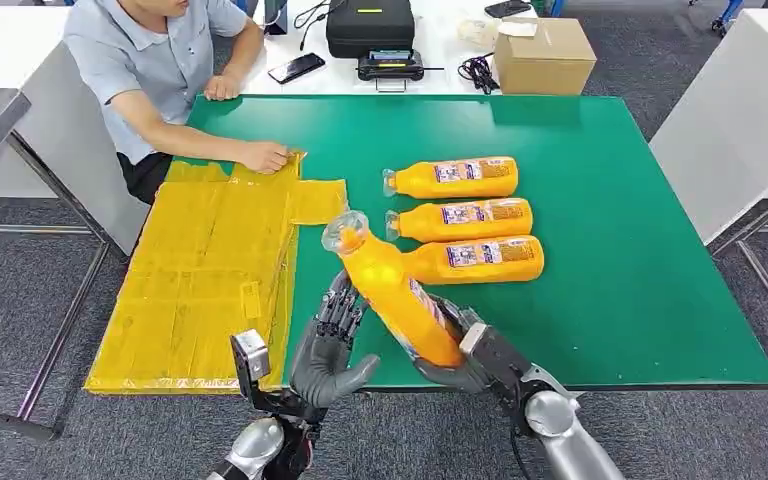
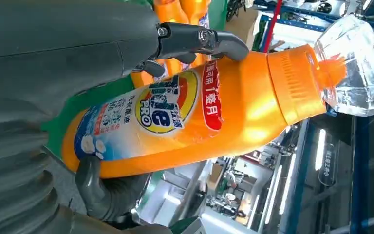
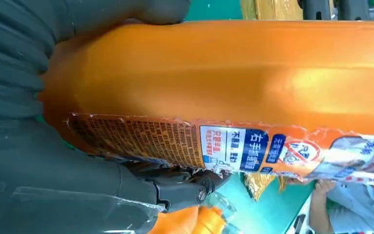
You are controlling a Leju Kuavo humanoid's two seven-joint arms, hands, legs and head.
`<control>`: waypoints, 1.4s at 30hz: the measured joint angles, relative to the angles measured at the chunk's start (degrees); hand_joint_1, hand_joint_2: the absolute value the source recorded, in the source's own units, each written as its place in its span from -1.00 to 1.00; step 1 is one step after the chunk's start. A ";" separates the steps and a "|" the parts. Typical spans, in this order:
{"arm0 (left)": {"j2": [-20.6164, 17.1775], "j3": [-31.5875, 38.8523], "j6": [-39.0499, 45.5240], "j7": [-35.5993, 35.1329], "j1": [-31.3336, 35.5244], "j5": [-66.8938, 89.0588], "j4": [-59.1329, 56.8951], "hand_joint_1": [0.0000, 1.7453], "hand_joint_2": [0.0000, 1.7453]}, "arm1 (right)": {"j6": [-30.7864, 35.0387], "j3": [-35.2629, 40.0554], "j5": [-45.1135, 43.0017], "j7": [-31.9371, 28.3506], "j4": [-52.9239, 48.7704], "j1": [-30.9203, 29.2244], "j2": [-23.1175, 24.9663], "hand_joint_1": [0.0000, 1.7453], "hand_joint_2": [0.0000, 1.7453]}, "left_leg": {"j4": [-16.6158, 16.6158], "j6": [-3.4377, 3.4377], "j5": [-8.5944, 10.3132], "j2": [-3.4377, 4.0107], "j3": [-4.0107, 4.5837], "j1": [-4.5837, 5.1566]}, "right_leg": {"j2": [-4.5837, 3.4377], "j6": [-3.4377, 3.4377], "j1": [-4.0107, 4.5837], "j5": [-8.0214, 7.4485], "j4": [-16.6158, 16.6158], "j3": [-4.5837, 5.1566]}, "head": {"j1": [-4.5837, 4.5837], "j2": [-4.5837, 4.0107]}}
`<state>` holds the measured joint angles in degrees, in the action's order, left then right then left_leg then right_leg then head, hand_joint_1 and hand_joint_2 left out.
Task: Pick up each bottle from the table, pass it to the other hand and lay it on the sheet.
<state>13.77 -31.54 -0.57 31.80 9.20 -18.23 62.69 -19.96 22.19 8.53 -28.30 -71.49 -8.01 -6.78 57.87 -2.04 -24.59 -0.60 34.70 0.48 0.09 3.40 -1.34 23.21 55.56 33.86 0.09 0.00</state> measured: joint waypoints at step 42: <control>1.92 5.92 0.98 -0.33 3.68 -5.51 -7.48 1.00 1.00 | 1.35 7.47 1.07 -0.99 3.06 -3.13 0.11 -0.84 1.00 | 0.00 0.01 0.01 0.00 0.00 0.00 | 0.00 0.00 0.00 0.00 0.01 -0.01 | 0.00 0.00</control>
<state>15.69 -25.62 0.42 31.48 12.88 -23.74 55.21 -18.60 29.66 9.59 -29.29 -68.43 -11.13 -6.67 57.87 -2.03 -24.58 -0.60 34.69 0.48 0.09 3.40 -1.34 23.21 55.57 33.86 0.09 0.00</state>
